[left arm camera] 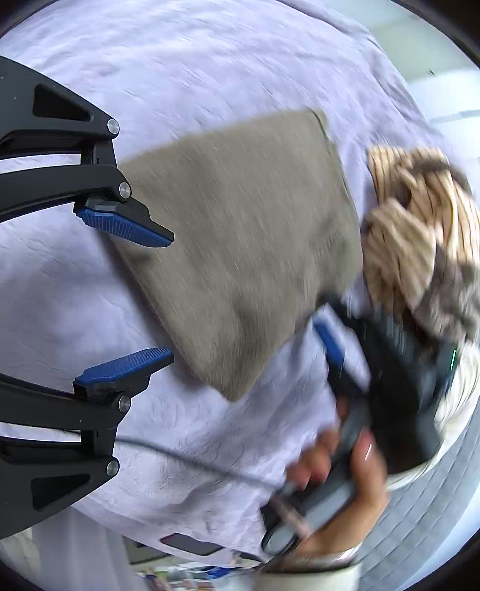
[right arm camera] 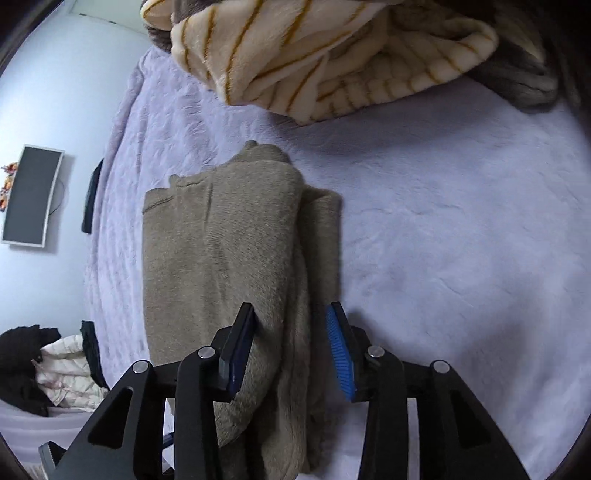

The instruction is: Fold small clothes

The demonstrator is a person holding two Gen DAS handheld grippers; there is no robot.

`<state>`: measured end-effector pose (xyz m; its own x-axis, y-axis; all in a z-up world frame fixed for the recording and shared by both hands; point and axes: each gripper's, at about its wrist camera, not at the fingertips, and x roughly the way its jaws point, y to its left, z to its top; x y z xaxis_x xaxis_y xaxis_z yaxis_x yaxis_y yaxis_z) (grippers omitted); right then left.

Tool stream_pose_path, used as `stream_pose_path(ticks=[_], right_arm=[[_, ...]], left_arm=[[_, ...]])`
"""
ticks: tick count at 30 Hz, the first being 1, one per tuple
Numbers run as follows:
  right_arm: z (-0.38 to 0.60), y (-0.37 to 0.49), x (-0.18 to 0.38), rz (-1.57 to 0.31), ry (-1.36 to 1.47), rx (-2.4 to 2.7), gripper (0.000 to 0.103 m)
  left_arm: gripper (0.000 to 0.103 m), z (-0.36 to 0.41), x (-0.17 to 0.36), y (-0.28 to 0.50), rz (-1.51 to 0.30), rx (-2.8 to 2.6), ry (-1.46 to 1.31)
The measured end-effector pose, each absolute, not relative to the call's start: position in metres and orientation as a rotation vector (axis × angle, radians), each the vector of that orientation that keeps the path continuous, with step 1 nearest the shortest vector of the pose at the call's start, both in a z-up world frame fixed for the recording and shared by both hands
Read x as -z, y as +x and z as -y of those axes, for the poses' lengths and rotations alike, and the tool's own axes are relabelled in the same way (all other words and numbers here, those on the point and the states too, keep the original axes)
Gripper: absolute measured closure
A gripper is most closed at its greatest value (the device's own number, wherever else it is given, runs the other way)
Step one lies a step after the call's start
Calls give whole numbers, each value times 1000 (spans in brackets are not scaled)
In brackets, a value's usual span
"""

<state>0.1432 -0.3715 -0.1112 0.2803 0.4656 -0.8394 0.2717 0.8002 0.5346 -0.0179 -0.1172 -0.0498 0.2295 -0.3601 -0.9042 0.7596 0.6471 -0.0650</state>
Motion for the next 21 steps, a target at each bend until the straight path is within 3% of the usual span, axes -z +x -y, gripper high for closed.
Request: stream_pose_path(ticks=[4, 12, 21], right_arm=[[386, 109, 94, -1272, 747, -103, 63], [343, 68, 48, -1155, 740, -223, 66], [308, 63, 114, -1358, 580, -122, 66]], left_arm=[[45, 92, 43, 11, -1111, 667, 339], [45, 78, 82, 59, -1224, 450, 255], [45, 79, 106, 58, -1292, 449, 274]])
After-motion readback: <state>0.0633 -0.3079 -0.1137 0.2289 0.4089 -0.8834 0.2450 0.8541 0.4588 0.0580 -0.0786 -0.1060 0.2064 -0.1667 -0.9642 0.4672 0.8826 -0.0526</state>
